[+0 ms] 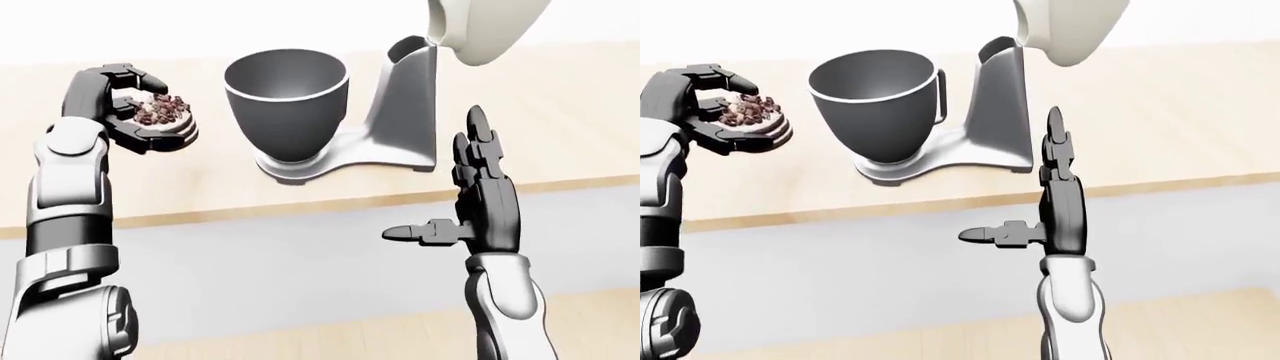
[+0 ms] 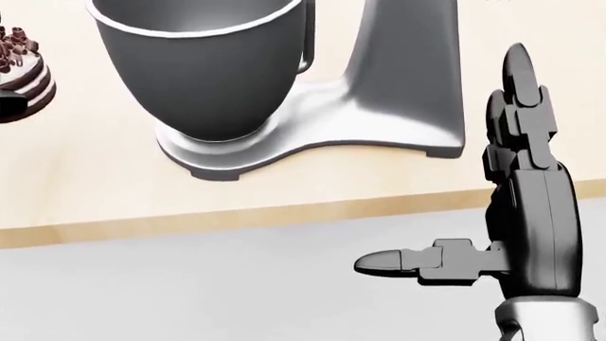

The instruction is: Place the cake in the stand mixer bowl.

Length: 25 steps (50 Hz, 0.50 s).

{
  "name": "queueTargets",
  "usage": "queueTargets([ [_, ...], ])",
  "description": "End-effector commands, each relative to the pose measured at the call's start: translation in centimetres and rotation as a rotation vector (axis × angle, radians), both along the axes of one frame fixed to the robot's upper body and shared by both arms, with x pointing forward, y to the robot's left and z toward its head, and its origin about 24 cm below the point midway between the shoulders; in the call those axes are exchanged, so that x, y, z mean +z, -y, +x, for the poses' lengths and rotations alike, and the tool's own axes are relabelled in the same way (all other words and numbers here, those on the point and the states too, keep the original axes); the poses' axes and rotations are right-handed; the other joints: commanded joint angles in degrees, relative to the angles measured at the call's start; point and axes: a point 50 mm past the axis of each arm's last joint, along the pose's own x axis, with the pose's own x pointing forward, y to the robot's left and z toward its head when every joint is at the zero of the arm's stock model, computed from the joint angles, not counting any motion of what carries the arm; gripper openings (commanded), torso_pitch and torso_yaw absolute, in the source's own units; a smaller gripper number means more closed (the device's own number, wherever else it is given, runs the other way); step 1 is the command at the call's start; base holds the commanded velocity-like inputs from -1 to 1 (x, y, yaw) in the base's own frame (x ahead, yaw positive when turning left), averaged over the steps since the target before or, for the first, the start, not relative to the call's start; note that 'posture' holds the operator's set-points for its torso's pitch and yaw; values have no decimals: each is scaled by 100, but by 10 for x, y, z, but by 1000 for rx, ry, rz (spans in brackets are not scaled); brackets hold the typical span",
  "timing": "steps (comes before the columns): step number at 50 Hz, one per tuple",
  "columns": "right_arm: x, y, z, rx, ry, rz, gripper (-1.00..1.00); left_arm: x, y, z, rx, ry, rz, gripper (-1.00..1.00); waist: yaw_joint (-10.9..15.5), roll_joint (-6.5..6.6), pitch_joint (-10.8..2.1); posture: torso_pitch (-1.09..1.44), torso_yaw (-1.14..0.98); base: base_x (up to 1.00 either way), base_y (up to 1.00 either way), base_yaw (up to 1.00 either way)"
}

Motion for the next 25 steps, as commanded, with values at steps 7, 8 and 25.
queueTargets([
  [7,14,-1,-5,4,81,-6,100,50,-7,-10,8,175,49,-100,-8,74,-162,0,0,0,0,0],
  [8,14,-1,-5,3,82,-6,100,56,-9,-11,15,183,52,-100,-7,75,-161,0,0,0,0,0],
  [25,15,-1,-6,-1,84,-5,100,98,-4,-12,10,239,87,-100,-8,56,-138,0,0,0,0,0],
])
